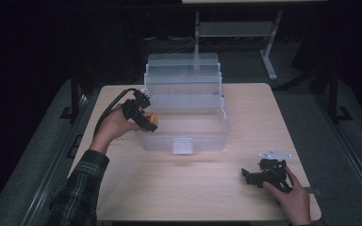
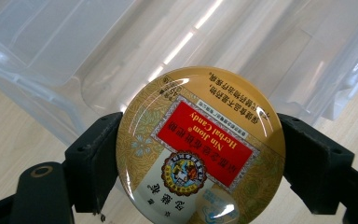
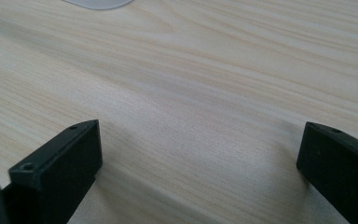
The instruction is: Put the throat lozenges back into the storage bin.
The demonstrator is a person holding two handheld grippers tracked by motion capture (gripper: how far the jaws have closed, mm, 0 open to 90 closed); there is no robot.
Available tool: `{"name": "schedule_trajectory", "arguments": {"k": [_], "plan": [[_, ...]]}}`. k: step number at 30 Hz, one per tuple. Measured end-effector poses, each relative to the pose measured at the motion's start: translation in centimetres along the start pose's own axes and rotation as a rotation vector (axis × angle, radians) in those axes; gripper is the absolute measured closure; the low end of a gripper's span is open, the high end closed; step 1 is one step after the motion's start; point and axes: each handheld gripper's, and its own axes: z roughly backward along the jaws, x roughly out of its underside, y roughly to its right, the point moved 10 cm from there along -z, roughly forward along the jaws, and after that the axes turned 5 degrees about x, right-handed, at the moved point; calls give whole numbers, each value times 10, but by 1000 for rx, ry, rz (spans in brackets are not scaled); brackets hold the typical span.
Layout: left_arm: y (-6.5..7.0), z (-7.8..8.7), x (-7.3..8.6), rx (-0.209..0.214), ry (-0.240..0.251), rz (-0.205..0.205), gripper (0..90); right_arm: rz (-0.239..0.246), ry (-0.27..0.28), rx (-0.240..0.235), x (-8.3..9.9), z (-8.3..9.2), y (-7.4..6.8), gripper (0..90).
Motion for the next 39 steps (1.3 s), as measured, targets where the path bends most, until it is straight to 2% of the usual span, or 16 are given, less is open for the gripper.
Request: {"name": "schedule_trajectory", "arguments": {"k": [15,22,32,39], "plan": [[-2,-5,0,4,-4,-11,189,0,0,0,0,0,0,0],[-2,-2,-2,3,16,-6,184,0,0,0,0,0,0,0],[2,9,3,-3,41,-8,184,0,0,0,0,0,0,0],[6,26,12,-14,86,-5,184,0,0,0,0,0,0,0]]}}
